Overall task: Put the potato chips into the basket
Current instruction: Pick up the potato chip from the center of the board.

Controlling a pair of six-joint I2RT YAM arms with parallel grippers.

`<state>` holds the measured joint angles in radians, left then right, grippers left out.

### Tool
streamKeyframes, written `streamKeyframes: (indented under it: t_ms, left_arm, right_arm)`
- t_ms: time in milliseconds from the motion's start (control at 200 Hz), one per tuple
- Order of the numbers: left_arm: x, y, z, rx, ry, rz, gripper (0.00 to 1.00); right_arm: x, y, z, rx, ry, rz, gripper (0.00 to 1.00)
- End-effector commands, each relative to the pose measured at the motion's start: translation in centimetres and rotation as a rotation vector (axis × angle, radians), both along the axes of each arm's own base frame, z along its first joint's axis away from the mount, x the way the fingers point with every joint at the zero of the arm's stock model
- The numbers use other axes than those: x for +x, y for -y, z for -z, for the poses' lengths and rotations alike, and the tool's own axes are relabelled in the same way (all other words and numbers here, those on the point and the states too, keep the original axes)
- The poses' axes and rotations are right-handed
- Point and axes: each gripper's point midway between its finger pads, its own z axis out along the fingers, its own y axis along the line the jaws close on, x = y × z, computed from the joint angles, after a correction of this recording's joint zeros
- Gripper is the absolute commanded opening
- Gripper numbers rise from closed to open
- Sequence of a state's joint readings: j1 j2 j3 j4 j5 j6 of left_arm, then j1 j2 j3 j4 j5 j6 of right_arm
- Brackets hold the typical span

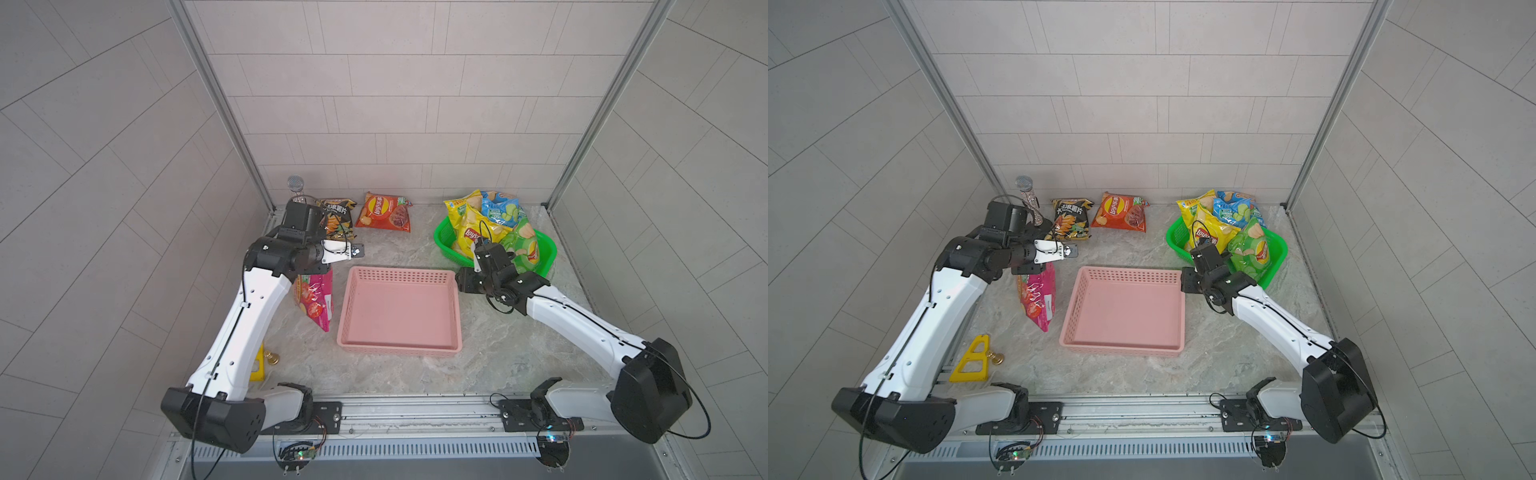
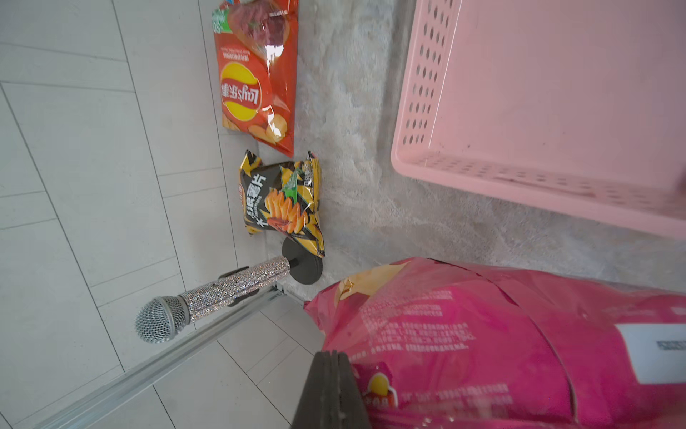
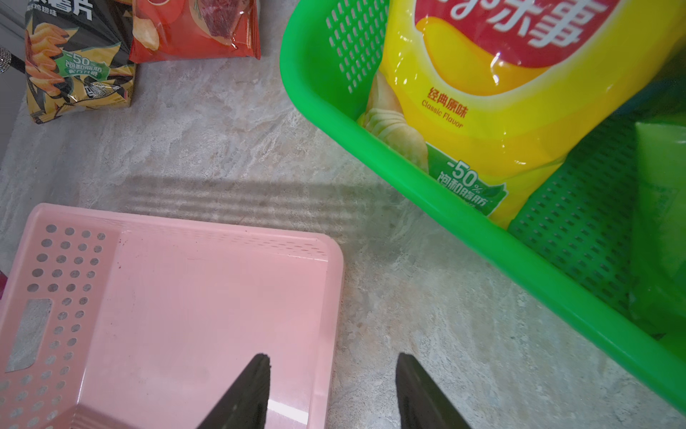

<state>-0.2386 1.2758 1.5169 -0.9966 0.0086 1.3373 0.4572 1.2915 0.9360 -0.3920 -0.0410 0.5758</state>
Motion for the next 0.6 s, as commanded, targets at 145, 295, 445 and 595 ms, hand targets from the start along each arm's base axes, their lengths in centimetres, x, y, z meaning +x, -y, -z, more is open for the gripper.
streamKeyframes:
  t_ms: [145,295,445,595]
  left_arm:
    - [-1.9,3.1,-5.2,-0.134,0.043,0.000,0.00]
    - [-2.2,5.6,-7.4,-0.195,0.072,0.034,0.00]
    - [-2.5,8.0,-7.6,-0.187,0.069,0.063,0.00]
    - [-2.3,10.1,-6.4,-0.176,0.040,0.047,0.00]
  right_arm:
    - [-0.5,0.2,-0.2,0.010,0.015,-0.002,0.59]
    - [-0.4,0.0,-0.3,0.021,0.017,-0.004,0.59]
    - [-0.6,0.2,-0.3,0.019,0.019,0.002,0.59]
    - [-0.9,0.7,-0.1,0.007,0.017,0.012,0.59]
